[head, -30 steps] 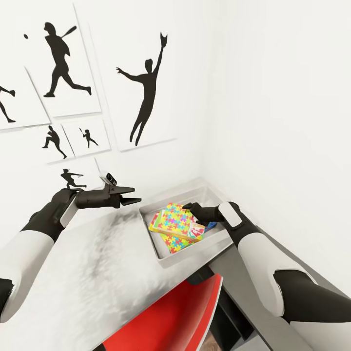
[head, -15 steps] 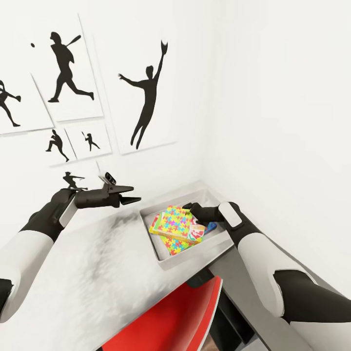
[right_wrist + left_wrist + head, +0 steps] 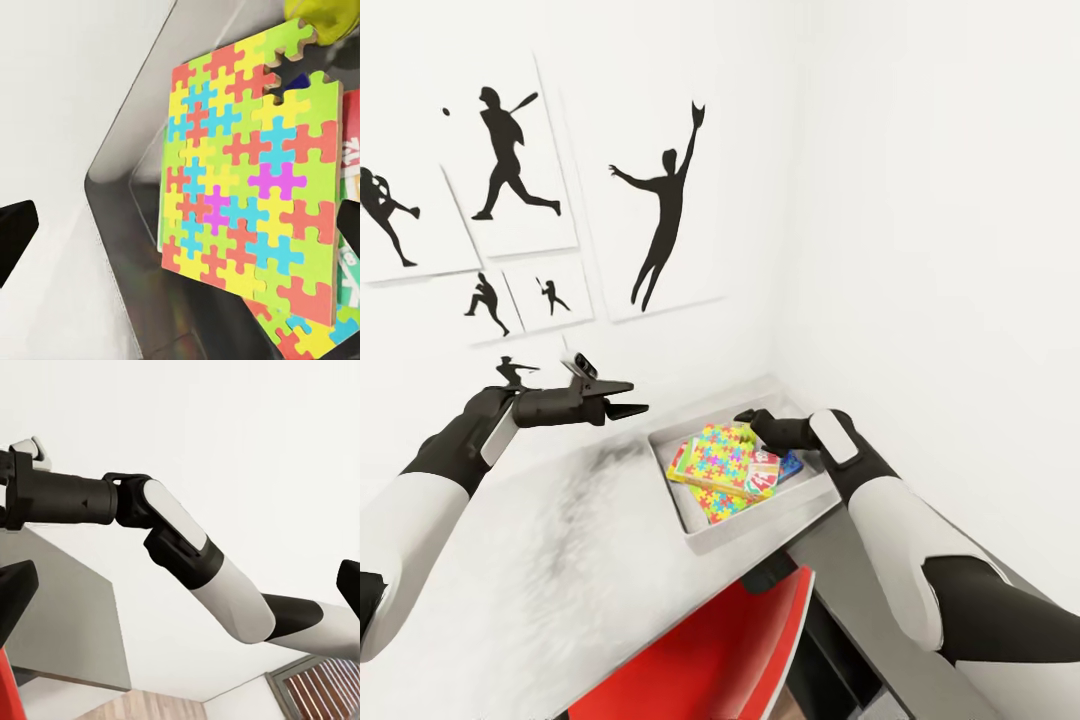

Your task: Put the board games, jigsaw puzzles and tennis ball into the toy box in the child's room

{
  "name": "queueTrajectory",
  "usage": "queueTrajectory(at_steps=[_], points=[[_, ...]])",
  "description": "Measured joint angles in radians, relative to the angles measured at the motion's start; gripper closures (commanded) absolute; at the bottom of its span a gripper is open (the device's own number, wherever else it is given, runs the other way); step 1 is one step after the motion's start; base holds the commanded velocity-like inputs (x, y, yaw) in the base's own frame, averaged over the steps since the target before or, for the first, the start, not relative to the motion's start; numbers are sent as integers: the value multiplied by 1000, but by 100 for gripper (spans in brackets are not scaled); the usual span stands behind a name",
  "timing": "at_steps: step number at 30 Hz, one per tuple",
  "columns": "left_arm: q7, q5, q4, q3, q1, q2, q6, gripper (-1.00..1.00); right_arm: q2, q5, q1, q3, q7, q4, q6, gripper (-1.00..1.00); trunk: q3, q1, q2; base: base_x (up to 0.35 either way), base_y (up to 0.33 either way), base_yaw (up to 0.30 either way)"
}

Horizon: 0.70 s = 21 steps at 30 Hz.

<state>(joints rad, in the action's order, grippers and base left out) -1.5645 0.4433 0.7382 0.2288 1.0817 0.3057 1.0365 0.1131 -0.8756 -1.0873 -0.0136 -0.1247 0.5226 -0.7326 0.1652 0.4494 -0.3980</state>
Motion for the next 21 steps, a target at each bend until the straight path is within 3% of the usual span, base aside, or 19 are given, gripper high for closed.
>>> queueTrajectory(at_steps=[8, 21], points=[[0, 0, 0, 0, 0, 0, 0, -100, 0, 1, 2, 0, 0, 29, -2, -100, -13, 0, 0, -17, 0, -19], [0, 1, 0, 0, -1, 0, 0, -100, 0, -1, 2, 0, 0, 32, -2, -100, -34, 0, 0, -102, 0, -104]])
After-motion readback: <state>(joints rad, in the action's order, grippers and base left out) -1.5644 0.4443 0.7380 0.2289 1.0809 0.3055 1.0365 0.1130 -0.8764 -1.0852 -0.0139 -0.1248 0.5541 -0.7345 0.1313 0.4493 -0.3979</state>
